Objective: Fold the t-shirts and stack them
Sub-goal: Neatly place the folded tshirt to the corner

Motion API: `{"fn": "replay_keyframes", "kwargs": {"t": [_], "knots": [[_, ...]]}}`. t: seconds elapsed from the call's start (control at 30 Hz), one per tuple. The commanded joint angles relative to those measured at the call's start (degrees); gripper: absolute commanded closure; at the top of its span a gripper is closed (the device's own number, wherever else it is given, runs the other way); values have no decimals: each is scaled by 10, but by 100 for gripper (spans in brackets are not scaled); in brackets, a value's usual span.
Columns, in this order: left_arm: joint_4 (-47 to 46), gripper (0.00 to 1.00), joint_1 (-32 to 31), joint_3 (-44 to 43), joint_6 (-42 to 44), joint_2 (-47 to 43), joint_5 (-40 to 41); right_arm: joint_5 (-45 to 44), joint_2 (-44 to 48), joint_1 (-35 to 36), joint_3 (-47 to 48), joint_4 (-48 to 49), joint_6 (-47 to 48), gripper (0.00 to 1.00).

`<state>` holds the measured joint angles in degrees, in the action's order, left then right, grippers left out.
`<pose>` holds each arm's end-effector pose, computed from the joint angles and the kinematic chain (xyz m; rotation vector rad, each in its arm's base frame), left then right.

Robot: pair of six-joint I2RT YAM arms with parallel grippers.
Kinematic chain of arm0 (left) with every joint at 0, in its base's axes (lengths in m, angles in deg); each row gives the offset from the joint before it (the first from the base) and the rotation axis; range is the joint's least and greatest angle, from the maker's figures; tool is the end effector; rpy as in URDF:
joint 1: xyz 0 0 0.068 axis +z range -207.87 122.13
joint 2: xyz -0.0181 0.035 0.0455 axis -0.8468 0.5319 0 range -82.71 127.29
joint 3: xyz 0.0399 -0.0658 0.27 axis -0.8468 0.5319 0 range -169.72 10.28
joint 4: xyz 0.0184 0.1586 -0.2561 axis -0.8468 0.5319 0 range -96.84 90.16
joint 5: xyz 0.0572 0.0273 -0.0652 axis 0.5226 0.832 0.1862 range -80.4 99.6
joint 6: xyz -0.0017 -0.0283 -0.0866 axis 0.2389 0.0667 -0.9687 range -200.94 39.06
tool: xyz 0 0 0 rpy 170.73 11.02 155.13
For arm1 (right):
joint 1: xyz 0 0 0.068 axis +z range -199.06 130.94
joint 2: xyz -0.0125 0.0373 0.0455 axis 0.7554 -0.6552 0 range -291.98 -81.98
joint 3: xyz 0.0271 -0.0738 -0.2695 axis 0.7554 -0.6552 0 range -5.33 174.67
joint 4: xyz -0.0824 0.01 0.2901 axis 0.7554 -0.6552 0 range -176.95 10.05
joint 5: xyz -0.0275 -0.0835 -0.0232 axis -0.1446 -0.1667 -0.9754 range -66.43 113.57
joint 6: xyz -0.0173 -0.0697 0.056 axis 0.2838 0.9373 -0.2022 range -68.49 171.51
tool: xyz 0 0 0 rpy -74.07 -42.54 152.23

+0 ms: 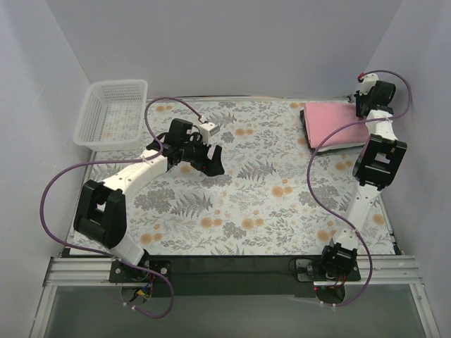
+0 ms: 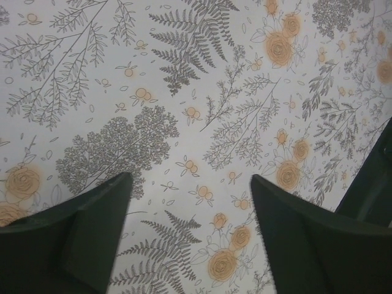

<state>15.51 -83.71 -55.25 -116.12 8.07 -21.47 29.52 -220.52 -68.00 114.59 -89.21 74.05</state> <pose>0.3475 -0.2151 0.2109 0.0664 2.5615 -1.1118 0.6202 -0.2039 0.1862 -0.1300 2.0681 -0.3409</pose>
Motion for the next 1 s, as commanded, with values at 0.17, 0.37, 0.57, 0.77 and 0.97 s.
{"fn": "replay_keyframes", "kwargs": {"t": [0.17,0.37,0.57,0.77,0.97], "knots": [[44,3,105,-56,-88,-19,-55,67,223,26,-67,-8,-14,29],[92,2,178,-82,-111,-10,-51,163,334,49,-120,-176,-17,2],[111,2,217,-53,-85,-22,-12,215,467,115,-308,-265,-20,2],[96,2,220,46,-50,-88,24,230,580,206,-535,-259,-32,2],[90,2,220,102,-31,-146,51,221,636,233,-618,-248,-42,2]]}}
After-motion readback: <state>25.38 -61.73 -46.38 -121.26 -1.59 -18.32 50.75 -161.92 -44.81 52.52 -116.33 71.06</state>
